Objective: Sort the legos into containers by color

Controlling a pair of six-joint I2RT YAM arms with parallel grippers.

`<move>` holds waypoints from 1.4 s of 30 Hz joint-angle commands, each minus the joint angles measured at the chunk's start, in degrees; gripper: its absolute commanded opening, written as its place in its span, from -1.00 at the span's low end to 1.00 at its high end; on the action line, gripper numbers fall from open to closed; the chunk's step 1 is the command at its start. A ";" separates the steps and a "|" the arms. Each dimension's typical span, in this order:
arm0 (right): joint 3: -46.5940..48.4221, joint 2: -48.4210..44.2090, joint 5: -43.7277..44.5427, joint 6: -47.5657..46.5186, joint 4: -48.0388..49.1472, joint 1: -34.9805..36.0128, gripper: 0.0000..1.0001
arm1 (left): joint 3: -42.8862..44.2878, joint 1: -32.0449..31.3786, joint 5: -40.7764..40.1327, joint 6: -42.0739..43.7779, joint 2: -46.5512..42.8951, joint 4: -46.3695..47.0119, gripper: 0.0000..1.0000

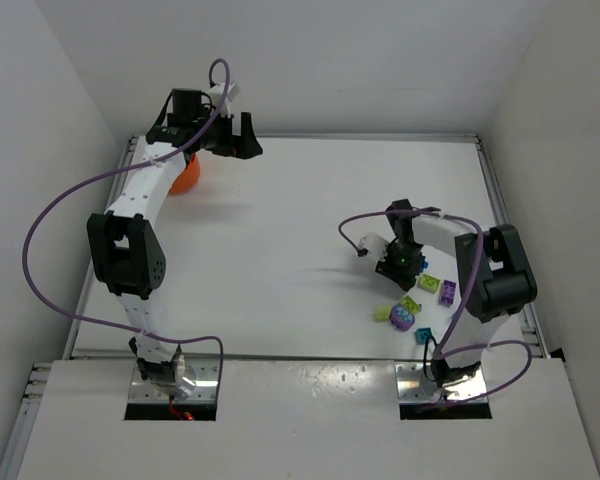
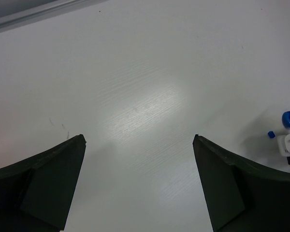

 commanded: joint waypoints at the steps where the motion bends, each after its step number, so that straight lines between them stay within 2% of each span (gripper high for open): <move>1: -3.25 2.08 -4.99 0.06 2.95 0.32 -0.16 | 0.58 -0.20 0.38 -0.27 0.06 0.96 0.99; 6: -3.25 0.85 -6.13 0.06 2.95 0.84 -0.07 | 0.58 -0.20 0.38 -0.27 0.59 0.96 0.99; 25: 1.06 4.19 -7.18 1.12 3.48 4.27 -0.07 | -0.47 -0.20 0.38 -0.27 0.06 1.49 0.99; 35: -2.54 3.66 -6.66 1.12 4.01 4.28 -0.33 | -0.47 -0.20 0.38 -0.27 0.06 1.49 0.99; 42: -5.00 2.61 -6.66 -0.12 3.48 3.23 -0.33 | -1.00 -0.20 0.38 -0.27 0.06 1.49 0.99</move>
